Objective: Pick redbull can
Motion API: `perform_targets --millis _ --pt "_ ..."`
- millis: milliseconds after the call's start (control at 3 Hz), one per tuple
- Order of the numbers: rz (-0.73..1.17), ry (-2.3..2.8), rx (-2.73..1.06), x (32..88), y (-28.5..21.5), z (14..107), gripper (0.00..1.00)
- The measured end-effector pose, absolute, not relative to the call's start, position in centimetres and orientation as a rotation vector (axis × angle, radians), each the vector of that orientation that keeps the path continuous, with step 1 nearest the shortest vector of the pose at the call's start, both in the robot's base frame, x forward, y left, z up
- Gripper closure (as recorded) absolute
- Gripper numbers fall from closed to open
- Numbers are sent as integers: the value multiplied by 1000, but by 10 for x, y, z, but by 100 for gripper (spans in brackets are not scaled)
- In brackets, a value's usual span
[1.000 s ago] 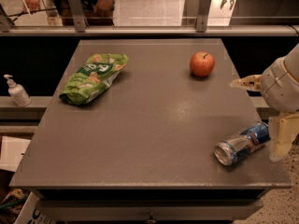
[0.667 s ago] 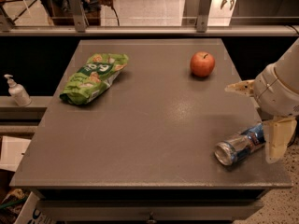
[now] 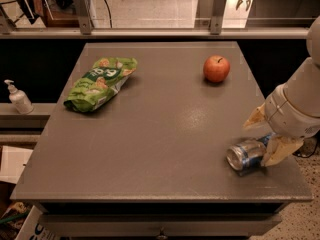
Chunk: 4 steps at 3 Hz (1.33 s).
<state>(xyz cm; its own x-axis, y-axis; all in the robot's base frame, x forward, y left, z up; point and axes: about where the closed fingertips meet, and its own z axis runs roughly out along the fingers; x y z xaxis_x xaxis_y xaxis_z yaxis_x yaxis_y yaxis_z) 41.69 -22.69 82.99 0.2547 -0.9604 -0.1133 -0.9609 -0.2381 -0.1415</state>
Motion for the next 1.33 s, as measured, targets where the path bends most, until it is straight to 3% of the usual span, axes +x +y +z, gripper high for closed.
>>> perform_targets --millis 667,1000,1333 --pt "8 1825 -2323 415 -224 833 87" --pt "14 1832 -2314 419 -218 836 100" --pt "42 1829 -2282 428 -204 849 100"
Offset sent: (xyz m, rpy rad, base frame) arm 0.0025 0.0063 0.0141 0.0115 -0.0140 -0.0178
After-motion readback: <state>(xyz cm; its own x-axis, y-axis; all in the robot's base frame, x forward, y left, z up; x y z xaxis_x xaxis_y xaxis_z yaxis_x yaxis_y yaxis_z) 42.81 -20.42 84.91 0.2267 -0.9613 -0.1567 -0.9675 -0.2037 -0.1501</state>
